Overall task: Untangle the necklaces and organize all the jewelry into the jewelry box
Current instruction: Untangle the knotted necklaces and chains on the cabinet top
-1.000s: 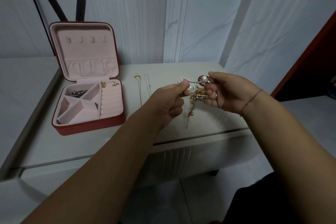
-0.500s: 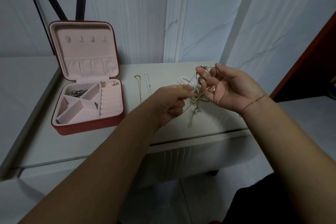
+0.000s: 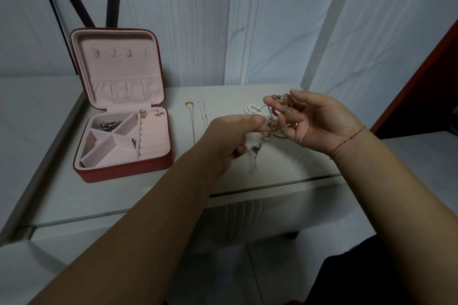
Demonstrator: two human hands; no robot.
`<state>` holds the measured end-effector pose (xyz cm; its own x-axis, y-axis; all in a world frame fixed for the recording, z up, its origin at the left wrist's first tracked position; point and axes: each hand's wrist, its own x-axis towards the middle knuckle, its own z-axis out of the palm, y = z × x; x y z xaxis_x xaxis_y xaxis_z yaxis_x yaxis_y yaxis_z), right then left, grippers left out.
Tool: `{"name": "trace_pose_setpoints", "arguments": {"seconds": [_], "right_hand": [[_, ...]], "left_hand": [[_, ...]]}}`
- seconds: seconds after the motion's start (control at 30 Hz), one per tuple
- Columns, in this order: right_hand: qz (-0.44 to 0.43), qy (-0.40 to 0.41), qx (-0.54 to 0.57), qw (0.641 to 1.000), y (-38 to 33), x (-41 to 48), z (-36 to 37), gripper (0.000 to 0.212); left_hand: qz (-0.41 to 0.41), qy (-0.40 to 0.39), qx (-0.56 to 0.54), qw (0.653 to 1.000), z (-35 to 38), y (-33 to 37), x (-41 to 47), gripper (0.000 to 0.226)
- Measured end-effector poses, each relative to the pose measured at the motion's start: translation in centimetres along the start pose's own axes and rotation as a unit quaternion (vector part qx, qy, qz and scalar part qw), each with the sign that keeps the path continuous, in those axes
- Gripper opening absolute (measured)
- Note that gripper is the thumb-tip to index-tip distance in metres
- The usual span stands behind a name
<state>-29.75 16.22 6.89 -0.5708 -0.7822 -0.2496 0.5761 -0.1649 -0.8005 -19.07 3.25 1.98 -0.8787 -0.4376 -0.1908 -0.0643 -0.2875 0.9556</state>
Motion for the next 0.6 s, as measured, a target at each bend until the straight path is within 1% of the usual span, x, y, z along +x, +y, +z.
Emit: {"name": "trace_pose_setpoints", "arguments": {"seconds": [0.1, 0.2, 0.27, 0.37, 0.5, 0.6], "right_hand": [[0.001, 0.006, -0.005, 1.0, 0.02, -0.07, 0.05, 0.009], [0.001, -0.003, -0.001, 1.0, -0.02, -0.09, 0.15, 0.009], [0.004, -0.008, 0.004, 1.0, -0.03, -0.17, 0.26, 0.01], [0.008, -0.009, 0.016, 1.0, 0.01, -0.32, 0.47, 0.011], [0.019, -0.015, 0.029, 0.999, 0.01, -0.31, 0.33, 0.012], [0.024, -0.024, 0.035, 0.999, 0.02, -0.06, -0.1, 0.015]], "left_hand": [[-0.018, -0.015, -0.032, 0.999, -0.09, 0.2, -0.03, 0.013], [-0.032, -0.047, -0.019, 0.998, 0.19, 0.23, -0.17, 0.028], [-0.031, -0.059, -0.003, 0.998, 0.43, 0.13, -0.25, 0.032], [-0.015, -0.074, 0.005, 0.997, 0.6, 0.04, -0.34, 0.028], [-0.006, -0.072, 0.002, 0.997, 0.56, 0.29, -0.4, 0.028], [-0.008, -0.096, 0.017, 0.995, 0.53, 0.53, -0.56, 0.02]]}}
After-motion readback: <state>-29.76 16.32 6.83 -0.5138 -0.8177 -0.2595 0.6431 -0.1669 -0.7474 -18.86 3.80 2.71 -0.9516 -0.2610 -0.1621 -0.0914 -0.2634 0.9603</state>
